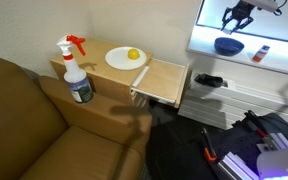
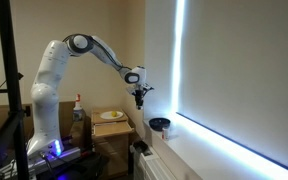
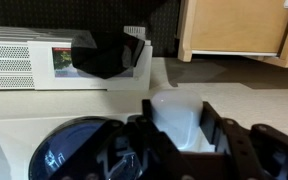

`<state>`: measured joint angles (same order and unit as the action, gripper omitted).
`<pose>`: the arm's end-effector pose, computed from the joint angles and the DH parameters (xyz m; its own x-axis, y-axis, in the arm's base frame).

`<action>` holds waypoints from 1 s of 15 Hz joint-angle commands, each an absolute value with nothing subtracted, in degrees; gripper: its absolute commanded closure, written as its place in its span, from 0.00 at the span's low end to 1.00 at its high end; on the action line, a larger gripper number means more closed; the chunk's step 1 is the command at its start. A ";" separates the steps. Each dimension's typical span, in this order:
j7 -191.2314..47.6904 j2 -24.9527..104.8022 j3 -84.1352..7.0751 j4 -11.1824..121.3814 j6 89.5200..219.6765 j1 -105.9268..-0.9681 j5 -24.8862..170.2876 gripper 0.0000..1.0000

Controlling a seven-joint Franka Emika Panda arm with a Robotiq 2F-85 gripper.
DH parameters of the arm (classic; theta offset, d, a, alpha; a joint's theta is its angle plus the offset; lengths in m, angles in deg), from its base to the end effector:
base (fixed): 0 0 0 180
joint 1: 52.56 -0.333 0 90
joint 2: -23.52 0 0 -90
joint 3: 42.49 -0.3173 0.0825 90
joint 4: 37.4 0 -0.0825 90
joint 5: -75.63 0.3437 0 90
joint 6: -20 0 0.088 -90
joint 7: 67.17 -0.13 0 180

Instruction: Move the white object from the blue bowl to the open drawer

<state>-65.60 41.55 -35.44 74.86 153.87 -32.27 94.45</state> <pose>0.5298 -0.2583 0.3279 0.7838 -0.6190 0.0506 -0.5978 -0.7739 -0.2091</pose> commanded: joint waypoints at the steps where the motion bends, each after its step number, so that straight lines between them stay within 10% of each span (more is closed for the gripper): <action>1: -65.38 41.91 -34.18 74.32 153.65 -33.31 94.85 0.51; 2: -65.39 42.28 -34.03 74.05 153.67 -33.24 94.82 0.51; 3: -64.21 41.93 -34.75 75.64 153.51 -34.16 94.02 0.76; 13: -49.40 30.12 -44.72 90.62 149.33 -45.23 97.09 0.76; 14: -54.69 34.66 -43.53 87.91 151.78 -46.30 95.27 0.51; 15: -53.30 33.40 -43.93 88.40 151.00 -46.79 95.64 0.51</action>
